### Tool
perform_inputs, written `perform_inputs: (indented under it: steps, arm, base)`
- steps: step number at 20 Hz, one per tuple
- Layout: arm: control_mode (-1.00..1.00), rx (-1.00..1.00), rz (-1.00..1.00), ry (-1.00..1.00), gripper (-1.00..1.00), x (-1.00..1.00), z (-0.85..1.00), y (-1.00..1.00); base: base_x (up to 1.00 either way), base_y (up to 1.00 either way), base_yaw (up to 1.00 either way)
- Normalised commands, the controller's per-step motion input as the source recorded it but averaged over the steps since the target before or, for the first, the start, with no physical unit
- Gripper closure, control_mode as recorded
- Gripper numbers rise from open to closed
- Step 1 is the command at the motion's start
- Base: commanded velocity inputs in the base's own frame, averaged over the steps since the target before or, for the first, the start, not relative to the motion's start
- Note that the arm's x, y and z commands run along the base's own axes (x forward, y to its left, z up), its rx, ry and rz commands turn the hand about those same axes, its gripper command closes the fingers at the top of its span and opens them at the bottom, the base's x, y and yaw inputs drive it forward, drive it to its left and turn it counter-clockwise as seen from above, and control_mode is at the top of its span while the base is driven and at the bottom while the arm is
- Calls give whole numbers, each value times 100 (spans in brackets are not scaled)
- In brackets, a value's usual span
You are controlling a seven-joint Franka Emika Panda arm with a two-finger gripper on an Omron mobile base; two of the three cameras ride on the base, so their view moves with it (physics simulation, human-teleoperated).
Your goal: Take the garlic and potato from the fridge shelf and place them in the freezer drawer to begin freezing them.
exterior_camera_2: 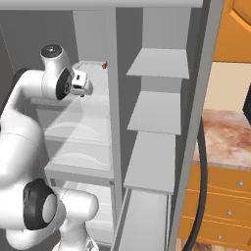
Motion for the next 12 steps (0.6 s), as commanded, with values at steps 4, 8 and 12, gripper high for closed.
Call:
perform_inputs:
  steps: [4,8,12]
  arm:
    - [-100,0,0,2,-100,50,-1,27]
    - [-100,0,0,7,-100,52,-21,16]
    - [-100,0,0,5,-100,54,-20,9]
  base:
    - [0,0,0]
    - [0,0,0]
    - [0,0,0]
